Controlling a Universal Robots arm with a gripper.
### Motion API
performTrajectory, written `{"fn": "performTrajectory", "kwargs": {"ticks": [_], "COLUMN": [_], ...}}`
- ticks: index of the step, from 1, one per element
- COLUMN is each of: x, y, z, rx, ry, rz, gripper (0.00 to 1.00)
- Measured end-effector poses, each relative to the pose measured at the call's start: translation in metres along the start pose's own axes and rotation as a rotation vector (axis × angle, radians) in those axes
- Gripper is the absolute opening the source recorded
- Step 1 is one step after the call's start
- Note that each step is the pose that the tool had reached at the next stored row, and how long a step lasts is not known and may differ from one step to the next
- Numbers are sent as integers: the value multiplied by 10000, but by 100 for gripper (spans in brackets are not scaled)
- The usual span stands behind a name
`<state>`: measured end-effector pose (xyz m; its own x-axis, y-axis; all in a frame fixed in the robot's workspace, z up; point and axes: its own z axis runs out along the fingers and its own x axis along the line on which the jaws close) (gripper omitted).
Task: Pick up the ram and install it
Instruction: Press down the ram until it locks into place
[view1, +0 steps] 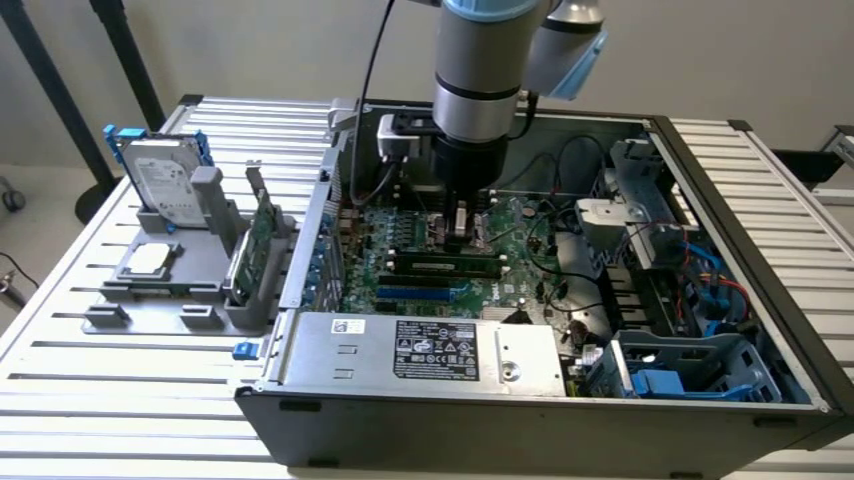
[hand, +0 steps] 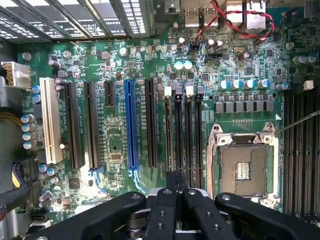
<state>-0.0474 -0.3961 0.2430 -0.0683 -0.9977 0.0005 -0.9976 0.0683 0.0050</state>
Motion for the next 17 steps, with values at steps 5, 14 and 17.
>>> {"fn": "performTrajectory", "kwargs": {"ticks": [5, 14, 17], "x": [-3, -25, -26], "y": [25, 28, 28], "z": [71, 102, 123], "rx": [8, 8, 6], "ry": [-1, -1, 5], "rz": [-3, -23, -38], "gripper": [11, 11, 11]}}
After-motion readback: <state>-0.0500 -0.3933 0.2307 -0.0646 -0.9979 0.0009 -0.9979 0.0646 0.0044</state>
